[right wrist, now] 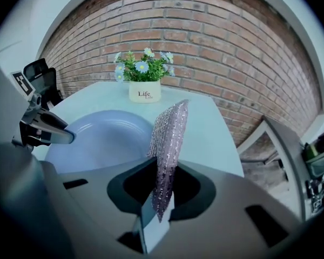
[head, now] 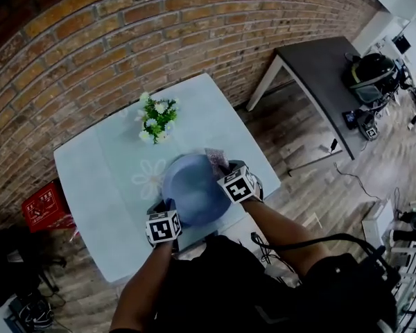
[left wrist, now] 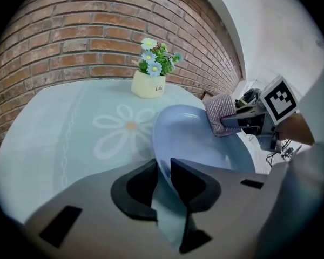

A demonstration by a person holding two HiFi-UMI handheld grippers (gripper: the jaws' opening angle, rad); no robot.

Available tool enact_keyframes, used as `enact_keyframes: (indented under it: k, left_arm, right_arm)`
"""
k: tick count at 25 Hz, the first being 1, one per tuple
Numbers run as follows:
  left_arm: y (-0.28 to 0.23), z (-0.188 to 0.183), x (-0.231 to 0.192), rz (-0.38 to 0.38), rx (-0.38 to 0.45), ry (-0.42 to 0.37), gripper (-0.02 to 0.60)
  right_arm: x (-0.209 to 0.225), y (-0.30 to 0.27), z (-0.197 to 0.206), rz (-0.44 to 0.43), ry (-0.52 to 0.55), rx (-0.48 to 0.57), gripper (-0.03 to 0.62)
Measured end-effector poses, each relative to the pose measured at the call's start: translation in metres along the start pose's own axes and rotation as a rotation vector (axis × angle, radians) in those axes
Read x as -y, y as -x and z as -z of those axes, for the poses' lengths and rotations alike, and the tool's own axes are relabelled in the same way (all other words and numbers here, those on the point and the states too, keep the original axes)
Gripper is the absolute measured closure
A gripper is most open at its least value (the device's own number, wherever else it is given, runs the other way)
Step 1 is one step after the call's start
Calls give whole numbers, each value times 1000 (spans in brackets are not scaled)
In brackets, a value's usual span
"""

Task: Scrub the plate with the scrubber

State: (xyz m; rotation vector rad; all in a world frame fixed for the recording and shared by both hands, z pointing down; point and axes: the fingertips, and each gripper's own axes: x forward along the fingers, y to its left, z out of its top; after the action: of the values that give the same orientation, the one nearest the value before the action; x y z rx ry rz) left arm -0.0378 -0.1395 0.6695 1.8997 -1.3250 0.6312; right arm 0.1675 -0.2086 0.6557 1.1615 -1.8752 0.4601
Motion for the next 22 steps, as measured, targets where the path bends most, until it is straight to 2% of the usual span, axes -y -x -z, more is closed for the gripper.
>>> enact_keyframes:
  k: [7, 10, 13, 19, 22]
  left_arm:
    - [0, 0, 4, 49, -20, -26, 482]
    - [-1, 0, 6, 56, -18, -40, 479]
    - [-2, -1, 6, 55, -15, -58, 480]
    - [0, -1, 6, 24, 4, -22, 490]
    - [1, -2, 5, 1, 17, 10, 500]
  right_arm:
    - [1, 15, 8, -9, -157, 9, 523]
    - [0, 33, -3, -20, -101, 59, 523]
    - [-2, 46, -17, -11, 75, 95, 523]
    - [-3, 44, -33, 136, 629, 76, 523]
    - [-13, 43, -51, 159, 817, 124, 523]
